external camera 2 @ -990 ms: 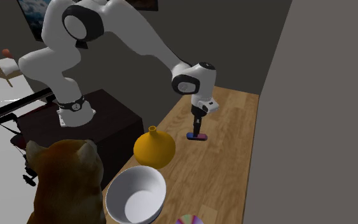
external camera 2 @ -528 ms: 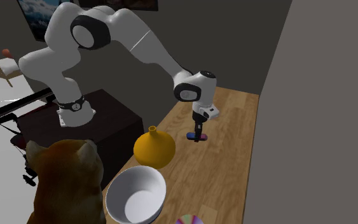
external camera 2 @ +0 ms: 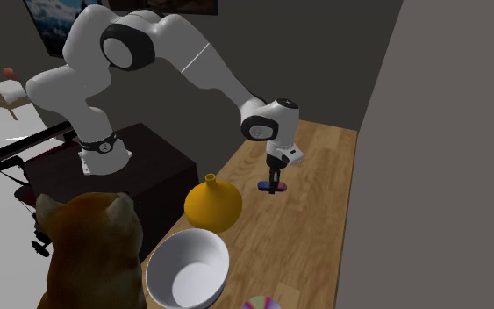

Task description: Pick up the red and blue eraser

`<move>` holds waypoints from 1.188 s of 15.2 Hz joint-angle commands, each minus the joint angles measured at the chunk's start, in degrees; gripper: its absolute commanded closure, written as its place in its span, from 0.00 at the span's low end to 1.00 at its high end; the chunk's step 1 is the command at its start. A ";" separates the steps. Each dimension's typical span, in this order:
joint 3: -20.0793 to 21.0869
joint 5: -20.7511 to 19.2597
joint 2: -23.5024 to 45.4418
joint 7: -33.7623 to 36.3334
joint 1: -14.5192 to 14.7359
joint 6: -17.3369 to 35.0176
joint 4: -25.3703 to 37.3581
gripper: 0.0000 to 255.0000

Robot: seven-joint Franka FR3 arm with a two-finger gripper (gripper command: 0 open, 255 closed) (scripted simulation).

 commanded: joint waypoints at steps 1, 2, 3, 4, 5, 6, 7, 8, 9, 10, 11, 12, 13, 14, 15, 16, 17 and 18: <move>-0.34 -0.10 0.60 0.04 -0.16 0.25 0.11 1.00; -0.35 -0.11 0.57 0.00 -0.22 0.34 0.01 1.00; -0.36 -0.11 0.53 -0.05 -0.29 0.41 -0.11 1.00; -0.28 -0.08 0.03 -0.03 -0.32 0.27 -0.48 1.00; -0.17 0.03 -0.60 -0.10 -0.41 -0.11 -0.73 1.00; -0.05 0.13 -1.22 -0.16 -0.50 -0.49 -0.98 1.00; 0.07 0.24 -1.84 -0.23 -0.58 -0.88 -1.22 1.00; 0.18 0.35 -2.44 -0.30 -0.67 -1.29 -1.41 1.00; 0.30 0.46 -3.04 -0.37 -0.76 -1.69 -1.61 1.00; 0.42 0.58 -3.64 -0.44 -0.84 -2.10 -1.79 1.00; 0.53 0.70 -4.23 -0.52 -0.92 -2.52 -1.96 1.00; 0.65 0.82 -4.81 -0.59 -1.01 -2.95 -2.12 1.00; 0.76 0.94 -5.39 -0.67 -1.09 -3.38 -2.26 1.00; 0.88 1.06 -5.96 -0.75 -1.17 -3.81 -2.39 1.00; 0.99 1.19 -6.52 -0.83 -1.25 -4.26 -2.51 1.00; 1.10 1.31 -7.08 -0.92 -1.32 -4.71 -2.61 1.00; 1.21 1.44 -7.63 -1.00 -1.40 -5.17 -2.70 1.00; 1.32 1.57 -8.17 -1.08 -1.48 -5.63 -2.78 1.00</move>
